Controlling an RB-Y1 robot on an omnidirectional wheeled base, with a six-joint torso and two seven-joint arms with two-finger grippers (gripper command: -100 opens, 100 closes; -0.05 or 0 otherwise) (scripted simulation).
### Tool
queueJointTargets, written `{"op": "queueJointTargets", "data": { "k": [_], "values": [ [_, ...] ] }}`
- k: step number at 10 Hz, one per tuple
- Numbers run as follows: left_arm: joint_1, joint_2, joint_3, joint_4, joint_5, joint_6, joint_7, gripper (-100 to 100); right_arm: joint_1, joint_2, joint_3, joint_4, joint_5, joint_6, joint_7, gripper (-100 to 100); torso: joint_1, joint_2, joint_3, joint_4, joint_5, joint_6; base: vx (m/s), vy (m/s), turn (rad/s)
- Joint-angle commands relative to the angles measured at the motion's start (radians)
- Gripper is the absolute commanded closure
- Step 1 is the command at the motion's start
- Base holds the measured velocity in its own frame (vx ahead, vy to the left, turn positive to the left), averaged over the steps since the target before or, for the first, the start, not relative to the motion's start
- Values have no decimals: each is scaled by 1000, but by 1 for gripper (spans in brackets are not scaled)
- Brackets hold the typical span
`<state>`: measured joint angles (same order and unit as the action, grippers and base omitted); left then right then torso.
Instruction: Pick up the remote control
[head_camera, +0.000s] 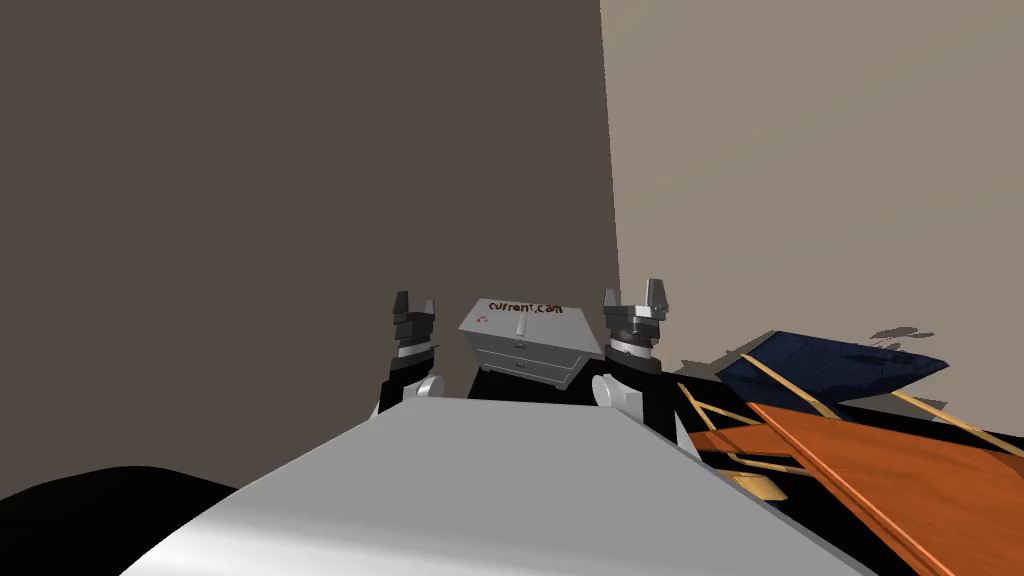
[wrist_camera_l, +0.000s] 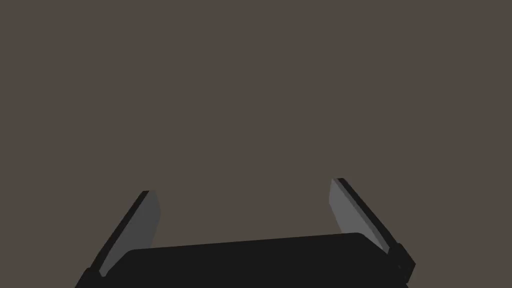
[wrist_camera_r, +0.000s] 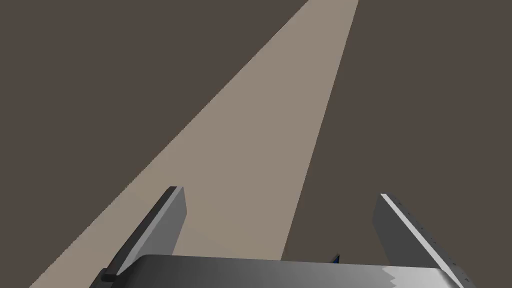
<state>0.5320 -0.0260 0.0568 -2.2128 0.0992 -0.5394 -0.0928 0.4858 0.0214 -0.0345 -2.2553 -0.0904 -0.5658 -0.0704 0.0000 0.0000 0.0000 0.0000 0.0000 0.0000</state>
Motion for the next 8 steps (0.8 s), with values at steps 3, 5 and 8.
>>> {"op": "queueJointTargets", "data": {
  "k": [3,5,8],
  "values": [
    [0,0,0,0,0,0,0,0,1,-91,15,38,24,-7,23,-100,-1,0,0,0,0,0,-1,-18,169],
    [0,0,0,0,0,0,0,0,3,-153,31,79,49,-13,48,-100,-3,-1,0,0,-1,0,5,-39,275],
    [0,0,0,0,0,0,0,0,5,-234,51,133,80,-22,79,-100,-3,0,0,0,-1,0,-6,-41,230]
  ]
}}
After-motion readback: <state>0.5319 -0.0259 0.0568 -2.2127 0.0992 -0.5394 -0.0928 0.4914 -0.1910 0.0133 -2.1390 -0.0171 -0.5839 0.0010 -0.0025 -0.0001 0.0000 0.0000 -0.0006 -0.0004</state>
